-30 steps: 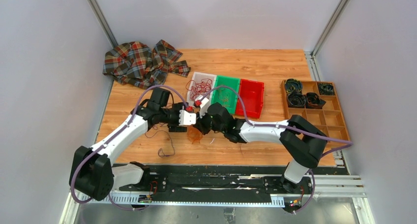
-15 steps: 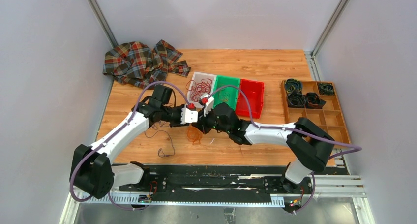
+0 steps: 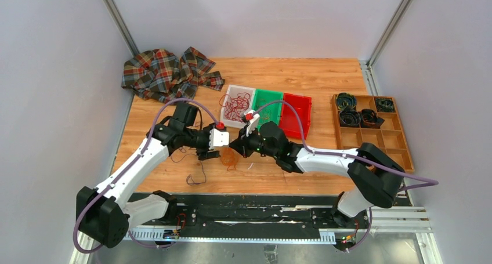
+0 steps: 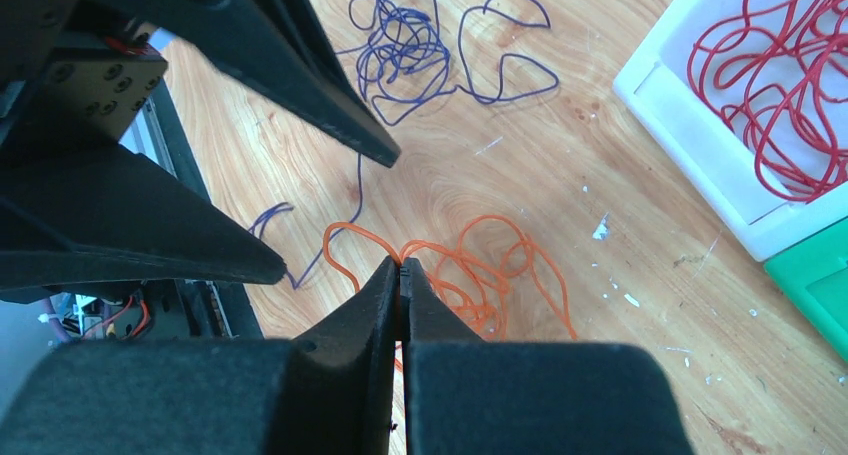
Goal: Untangle the cables
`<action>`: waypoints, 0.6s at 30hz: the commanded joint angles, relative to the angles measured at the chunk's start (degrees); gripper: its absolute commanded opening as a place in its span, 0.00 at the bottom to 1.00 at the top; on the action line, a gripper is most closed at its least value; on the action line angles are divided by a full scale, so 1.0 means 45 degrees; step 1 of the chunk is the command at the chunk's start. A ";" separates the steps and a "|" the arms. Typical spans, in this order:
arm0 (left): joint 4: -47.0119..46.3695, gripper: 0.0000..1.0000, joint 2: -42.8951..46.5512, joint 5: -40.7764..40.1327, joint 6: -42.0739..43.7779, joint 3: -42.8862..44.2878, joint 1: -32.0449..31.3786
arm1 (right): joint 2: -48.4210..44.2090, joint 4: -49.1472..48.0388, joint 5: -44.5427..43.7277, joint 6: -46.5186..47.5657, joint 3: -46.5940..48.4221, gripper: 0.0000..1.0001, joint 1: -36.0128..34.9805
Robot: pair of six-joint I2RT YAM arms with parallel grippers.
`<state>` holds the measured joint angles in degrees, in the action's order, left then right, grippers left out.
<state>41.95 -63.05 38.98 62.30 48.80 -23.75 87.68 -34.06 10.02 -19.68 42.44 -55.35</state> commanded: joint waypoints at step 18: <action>-0.2207 0.29 -0.0532 0.1600 -0.8908 0.1013 -0.0152 | -0.1671 -0.0342 -0.0081 -0.0533 -0.0473 0.01 0.0133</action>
<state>32.08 -64.07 45.43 26.59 50.15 -23.88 82.11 -34.46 9.93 -21.32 41.32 -55.33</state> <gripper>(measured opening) 0.344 0.013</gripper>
